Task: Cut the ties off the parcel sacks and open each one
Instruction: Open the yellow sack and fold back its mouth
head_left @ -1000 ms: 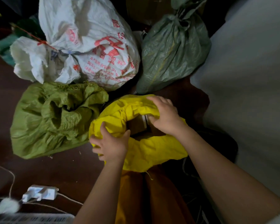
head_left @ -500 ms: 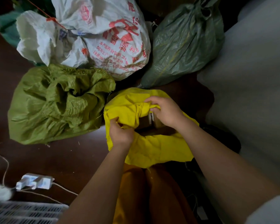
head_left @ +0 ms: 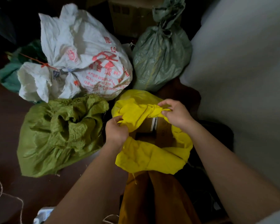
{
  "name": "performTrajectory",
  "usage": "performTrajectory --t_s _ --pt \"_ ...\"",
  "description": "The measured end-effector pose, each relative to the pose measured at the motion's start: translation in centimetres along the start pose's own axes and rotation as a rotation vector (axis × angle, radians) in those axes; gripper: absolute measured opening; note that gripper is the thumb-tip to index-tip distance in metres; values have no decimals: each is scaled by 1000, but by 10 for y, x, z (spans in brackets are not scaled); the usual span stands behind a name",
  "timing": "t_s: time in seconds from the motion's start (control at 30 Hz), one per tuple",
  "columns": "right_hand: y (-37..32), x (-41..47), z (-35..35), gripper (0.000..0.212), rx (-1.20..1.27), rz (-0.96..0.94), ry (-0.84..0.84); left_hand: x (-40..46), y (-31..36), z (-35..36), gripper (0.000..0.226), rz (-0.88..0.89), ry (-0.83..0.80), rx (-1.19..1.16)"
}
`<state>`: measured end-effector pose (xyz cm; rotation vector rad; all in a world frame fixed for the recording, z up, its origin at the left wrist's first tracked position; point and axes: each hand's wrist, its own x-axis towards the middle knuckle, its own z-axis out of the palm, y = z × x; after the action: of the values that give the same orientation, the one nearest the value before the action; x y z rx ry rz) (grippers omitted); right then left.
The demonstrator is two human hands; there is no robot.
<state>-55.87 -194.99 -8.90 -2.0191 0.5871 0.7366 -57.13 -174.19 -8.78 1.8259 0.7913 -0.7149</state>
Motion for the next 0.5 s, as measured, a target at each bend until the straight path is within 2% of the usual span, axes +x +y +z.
performTrajectory --t_s 0.13,0.27,0.5 --pt "2 -18 -8 26 79 102 43 0 29 -1 46 57 -32 43" --pt "-3 -33 -10 26 226 181 16 -3 55 -5 45 112 -33 66" --pt "6 -53 -26 28 301 282 -13 -16 93 5 47 271 -163 195"
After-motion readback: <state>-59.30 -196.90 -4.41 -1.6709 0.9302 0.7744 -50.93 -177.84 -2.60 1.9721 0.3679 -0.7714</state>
